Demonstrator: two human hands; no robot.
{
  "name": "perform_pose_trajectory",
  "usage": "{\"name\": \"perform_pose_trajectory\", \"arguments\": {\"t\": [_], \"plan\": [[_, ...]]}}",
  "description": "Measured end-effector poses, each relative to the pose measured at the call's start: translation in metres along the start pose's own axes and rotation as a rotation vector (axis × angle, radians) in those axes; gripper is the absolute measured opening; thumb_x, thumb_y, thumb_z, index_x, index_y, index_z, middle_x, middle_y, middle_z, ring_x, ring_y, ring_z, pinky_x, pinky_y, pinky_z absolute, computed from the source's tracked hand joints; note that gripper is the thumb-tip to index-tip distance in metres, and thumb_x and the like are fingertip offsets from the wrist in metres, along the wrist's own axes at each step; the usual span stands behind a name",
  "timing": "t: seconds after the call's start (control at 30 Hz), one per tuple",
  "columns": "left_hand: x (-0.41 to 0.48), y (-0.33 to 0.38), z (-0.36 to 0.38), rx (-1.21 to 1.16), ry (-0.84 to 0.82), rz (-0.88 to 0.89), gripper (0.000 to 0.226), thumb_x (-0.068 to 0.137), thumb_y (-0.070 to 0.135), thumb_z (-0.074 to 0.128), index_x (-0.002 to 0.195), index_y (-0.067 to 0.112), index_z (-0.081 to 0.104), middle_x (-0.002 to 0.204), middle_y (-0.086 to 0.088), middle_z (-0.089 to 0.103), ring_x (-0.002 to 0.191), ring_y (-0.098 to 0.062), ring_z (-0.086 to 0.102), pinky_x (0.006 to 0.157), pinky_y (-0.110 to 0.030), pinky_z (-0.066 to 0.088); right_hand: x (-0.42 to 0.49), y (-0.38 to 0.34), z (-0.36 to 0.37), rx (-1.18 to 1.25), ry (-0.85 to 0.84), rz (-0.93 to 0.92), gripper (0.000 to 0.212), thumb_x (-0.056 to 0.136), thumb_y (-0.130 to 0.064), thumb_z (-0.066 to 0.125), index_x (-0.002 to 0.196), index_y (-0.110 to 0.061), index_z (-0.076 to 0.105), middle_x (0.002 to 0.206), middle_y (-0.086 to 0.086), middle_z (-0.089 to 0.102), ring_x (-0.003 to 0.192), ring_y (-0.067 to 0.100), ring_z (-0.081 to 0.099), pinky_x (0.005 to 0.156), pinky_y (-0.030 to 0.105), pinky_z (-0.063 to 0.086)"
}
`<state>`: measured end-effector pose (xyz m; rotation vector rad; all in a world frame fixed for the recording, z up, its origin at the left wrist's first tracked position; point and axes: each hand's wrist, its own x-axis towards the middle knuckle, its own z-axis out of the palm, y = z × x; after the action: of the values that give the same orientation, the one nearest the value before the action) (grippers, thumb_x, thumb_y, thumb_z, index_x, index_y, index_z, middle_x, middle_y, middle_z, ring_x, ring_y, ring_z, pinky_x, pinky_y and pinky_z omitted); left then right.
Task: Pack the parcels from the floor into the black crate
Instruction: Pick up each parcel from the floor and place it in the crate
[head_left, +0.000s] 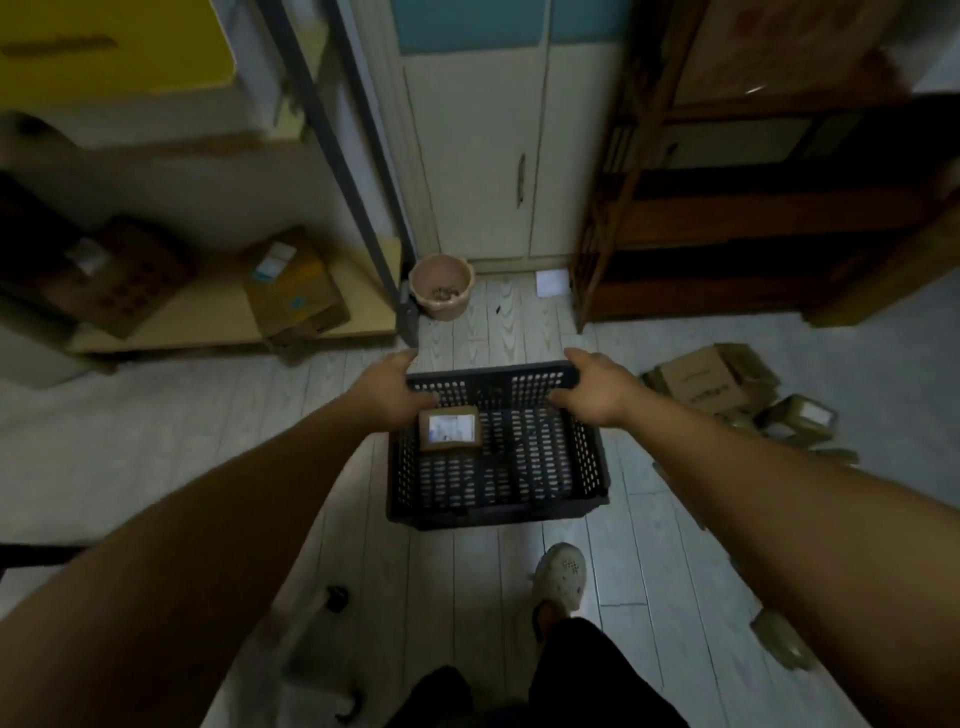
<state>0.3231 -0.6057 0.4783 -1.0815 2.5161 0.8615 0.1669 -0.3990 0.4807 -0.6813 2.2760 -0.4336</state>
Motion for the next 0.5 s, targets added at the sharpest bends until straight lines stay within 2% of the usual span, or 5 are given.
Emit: {"name": "perform_pose_trajectory", "arguments": {"t": [0.07, 0.13, 0.23, 0.4, 0.5], "plan": [[-0.021, 0.020, -0.016, 0.023, -0.025, 0.080, 0.082, 0.081, 0.038, 0.067, 0.147, 0.019, 0.024, 0.153, -0.008, 0.028, 0.137, -0.027, 0.031, 0.112, -0.040, 0.028, -0.041, 0.000, -0.015, -0.004, 0.088, 0.034, 0.078, 0.088, -0.040, 0.062, 0.150, -0.021, 0.020, 0.155, 0.010, 0.024, 0.137, 0.032, 0.031, 0.110, 0.042, 0.032], [-0.042, 0.043, -0.029, 0.046, -0.034, 0.190, 0.086, 0.080, 0.039, 0.068, 0.148, 0.018, 0.020, 0.154, -0.010, 0.026, 0.137, -0.029, 0.031, 0.111, -0.039, 0.030, -0.081, 0.003, -0.028, 0.012, 0.177, 0.043, 0.076, 0.087, -0.039, 0.063, 0.150, -0.022, 0.022, 0.155, 0.008, 0.024, 0.138, 0.030, 0.030, 0.110, 0.039, 0.030], [-0.078, 0.082, -0.041, 0.075, -0.036, 0.311, 0.085, 0.080, 0.041, 0.068, 0.148, 0.020, 0.022, 0.152, -0.012, 0.027, 0.131, -0.033, 0.038, 0.106, -0.045, 0.039, -0.144, 0.012, -0.048, -0.010, 0.270, 0.074, 0.076, 0.088, -0.041, 0.062, 0.150, -0.025, 0.021, 0.157, 0.008, 0.021, 0.140, 0.030, 0.028, 0.108, 0.038, 0.029], [-0.140, 0.159, -0.039, 0.099, 0.001, 0.470, 0.083, 0.083, 0.043, 0.064, 0.149, 0.024, 0.018, 0.155, -0.006, 0.023, 0.138, -0.027, 0.029, 0.105, -0.032, 0.030, -0.244, 0.047, -0.083, -0.056, 0.405, 0.147, 0.076, 0.089, -0.044, 0.059, 0.151, -0.028, 0.018, 0.157, 0.006, 0.020, 0.140, 0.030, 0.027, 0.109, 0.039, 0.030], [-0.176, 0.213, -0.027, 0.102, -0.005, 0.574, 0.082, 0.084, 0.041, 0.064, 0.149, 0.022, 0.018, 0.156, -0.007, 0.021, 0.140, -0.026, 0.025, 0.110, -0.036, 0.024, -0.299, 0.083, -0.105, -0.065, 0.460, 0.187, 0.076, 0.089, -0.045, 0.058, 0.151, -0.028, 0.017, 0.157, 0.006, 0.019, 0.139, 0.030, 0.029, 0.108, 0.038, 0.031]]}}
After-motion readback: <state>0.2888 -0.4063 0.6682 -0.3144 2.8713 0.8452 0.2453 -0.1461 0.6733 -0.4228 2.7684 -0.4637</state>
